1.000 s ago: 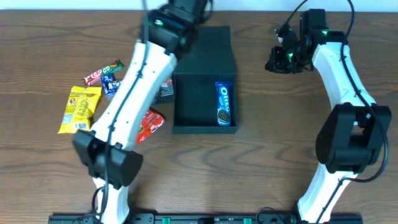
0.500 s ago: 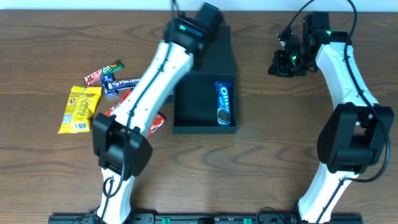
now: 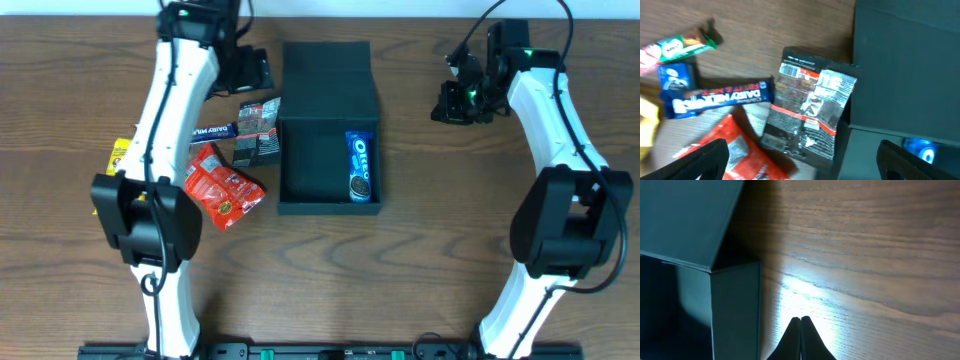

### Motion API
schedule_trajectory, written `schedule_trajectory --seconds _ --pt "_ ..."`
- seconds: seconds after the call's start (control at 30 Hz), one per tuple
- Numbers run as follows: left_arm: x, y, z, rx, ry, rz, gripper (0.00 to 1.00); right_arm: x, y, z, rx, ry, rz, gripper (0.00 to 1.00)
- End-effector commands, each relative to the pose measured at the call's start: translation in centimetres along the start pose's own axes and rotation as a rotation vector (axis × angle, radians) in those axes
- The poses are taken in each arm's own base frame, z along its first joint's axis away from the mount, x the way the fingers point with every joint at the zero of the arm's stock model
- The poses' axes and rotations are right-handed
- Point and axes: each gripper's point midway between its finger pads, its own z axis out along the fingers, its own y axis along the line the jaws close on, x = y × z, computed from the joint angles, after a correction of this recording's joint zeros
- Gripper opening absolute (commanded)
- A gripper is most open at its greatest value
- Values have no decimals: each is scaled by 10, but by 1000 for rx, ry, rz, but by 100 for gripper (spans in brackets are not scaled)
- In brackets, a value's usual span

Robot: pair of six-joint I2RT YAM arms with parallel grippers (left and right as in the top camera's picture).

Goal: Pack container

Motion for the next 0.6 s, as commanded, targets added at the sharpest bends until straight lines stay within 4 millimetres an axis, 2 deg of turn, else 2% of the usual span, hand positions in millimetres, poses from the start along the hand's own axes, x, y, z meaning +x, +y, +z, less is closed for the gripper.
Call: schedule_trajectory --seconds 0.0,0.23,0.43,0.57 --pt "11 -9 10 67 49 -47 95 -5 3 -7 -32 -20 -12 1" --pt "19 -2 43 32 58 -197 95 -3 6 -7 -49 -10 2 1" --pt "33 2 66 16 85 -250 95 -2 6 -7 -49 -8 9 1" --pt "32 2 78 27 68 -257 95 -2 6 -7 -49 -8 17 1"
